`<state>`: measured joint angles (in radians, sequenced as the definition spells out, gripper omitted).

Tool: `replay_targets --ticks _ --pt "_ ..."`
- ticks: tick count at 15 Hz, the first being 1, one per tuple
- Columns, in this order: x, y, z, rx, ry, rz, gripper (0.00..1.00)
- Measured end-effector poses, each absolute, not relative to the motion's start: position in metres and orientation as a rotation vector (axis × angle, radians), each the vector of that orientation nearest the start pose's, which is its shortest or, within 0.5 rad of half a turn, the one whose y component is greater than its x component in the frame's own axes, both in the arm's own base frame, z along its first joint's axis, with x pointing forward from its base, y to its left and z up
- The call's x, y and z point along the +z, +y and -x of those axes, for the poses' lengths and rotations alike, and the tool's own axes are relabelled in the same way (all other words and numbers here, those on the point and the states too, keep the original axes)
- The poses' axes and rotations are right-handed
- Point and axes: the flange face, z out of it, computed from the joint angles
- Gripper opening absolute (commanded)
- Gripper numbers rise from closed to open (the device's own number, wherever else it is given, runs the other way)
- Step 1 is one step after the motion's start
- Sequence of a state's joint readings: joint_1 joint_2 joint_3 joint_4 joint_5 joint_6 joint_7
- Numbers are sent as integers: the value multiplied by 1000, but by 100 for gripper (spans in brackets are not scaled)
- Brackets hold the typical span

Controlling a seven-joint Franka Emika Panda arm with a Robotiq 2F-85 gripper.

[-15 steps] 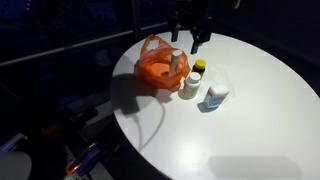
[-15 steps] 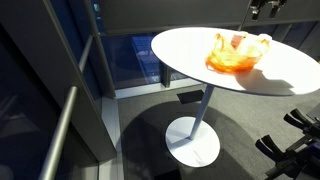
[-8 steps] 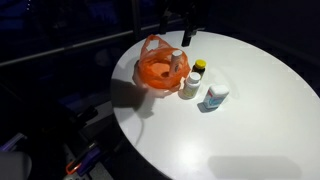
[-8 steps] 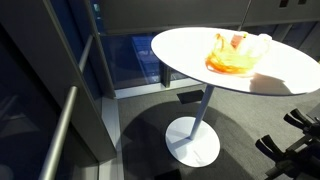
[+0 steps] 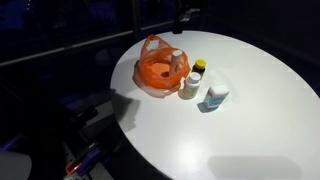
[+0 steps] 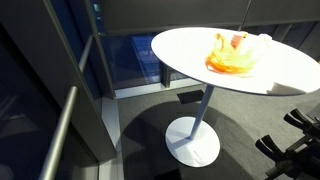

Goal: Put the roll on stick in the plastic bag

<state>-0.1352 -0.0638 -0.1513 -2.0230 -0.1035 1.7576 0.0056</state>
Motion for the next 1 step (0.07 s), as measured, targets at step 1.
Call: replay_targets --ticks 1 --pt "463 -155 -490 338 415 3157 100"
